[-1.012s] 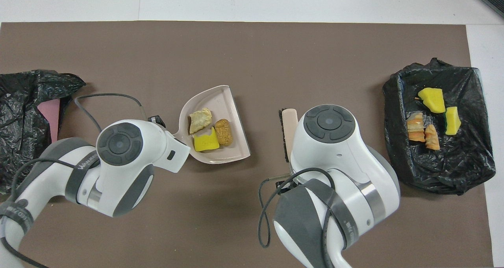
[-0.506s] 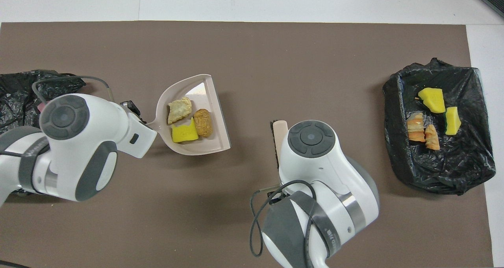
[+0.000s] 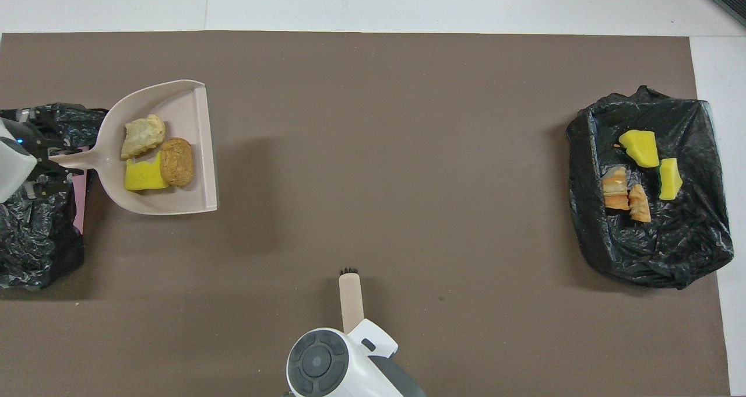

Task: Sweep and dump trash in bin
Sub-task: 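Carry the loaded dustpan with the left gripper over the other trash bag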

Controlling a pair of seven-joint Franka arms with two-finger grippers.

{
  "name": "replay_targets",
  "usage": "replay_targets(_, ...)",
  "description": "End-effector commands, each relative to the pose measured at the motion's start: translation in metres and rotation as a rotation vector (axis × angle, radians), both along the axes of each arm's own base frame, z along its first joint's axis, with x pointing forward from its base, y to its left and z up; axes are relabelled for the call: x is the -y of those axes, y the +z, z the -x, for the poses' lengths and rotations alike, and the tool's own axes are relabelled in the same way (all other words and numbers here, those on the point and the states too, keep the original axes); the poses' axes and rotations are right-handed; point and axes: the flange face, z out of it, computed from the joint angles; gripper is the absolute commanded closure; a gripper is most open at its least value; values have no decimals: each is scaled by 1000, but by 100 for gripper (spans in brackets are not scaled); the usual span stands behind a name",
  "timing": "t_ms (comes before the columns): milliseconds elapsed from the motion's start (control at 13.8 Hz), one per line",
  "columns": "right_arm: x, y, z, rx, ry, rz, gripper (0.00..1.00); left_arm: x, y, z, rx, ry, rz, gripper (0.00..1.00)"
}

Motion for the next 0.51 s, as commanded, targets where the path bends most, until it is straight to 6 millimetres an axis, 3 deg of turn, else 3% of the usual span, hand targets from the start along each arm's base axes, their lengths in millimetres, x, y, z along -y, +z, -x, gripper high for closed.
replay_targets(0,9,-20,14,11,-34,-17,100,-52,17,-14,-18,-37,3,100)
replay_targets(217,11,-22,17,-19,-92,-15,100,-138,23,-3,-19,13,-28,100)
replay_targets(434,12,-25,20,-81,-167,-33,100,-197,40,-2,7,39,-124,100)
